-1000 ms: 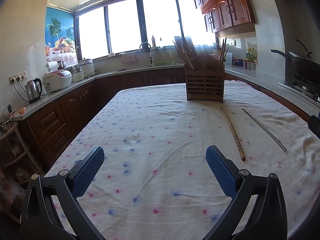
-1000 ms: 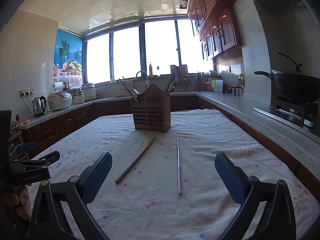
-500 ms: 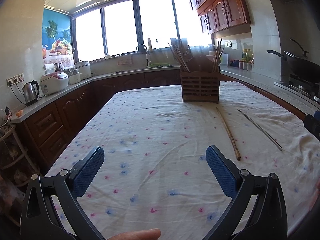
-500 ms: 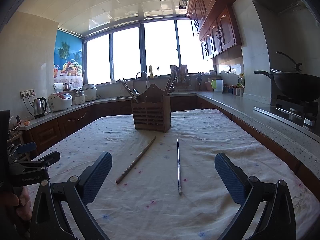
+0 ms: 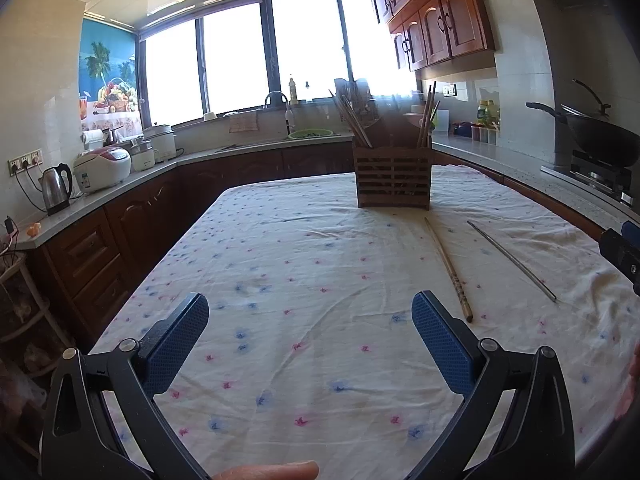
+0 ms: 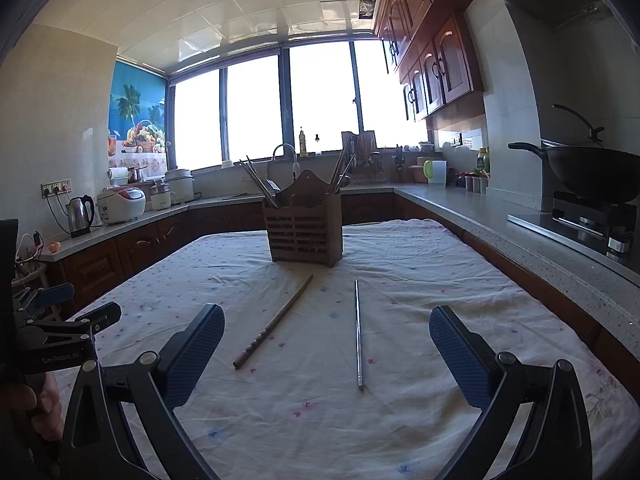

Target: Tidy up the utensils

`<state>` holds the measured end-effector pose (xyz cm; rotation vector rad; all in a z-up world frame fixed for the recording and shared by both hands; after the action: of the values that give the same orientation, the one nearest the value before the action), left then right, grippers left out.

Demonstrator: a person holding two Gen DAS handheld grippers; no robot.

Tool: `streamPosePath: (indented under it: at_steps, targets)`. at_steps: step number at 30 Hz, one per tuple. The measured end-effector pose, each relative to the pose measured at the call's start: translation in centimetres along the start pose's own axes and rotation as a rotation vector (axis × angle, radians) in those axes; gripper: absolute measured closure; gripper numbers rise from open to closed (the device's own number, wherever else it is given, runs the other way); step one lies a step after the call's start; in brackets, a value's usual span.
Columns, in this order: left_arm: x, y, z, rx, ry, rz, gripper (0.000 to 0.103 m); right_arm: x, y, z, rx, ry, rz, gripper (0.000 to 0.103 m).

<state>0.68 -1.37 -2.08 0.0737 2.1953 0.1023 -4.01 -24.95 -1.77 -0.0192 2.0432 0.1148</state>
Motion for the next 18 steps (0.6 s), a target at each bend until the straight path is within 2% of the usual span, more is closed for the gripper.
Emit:
streamPosePath:
  at_steps: [11,18]
  targets:
    - [-0.2,0.1,-0.2,0.000,-0.009,-0.006,0.000,-0.1,0.2,-0.2,-0.002,-0.004,-0.001,0.000]
    - [-0.8,0.1,-1.2,0.012,-0.043,-0.003,0.000,-0.9,0.7,-1.2,-0.007,-0.034,-0.012,0.000]
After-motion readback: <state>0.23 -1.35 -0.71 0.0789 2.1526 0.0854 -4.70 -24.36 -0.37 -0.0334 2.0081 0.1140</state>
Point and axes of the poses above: each gripper's, at about its wrist camera, not at the fingertips, and z roughly the way its jaws point, y to its left, x to its underside, the point moved 2 cm from there along z, roughly the way its jaws point, and after that the axes turned 13 degrees about y, right-handed, at the moved point
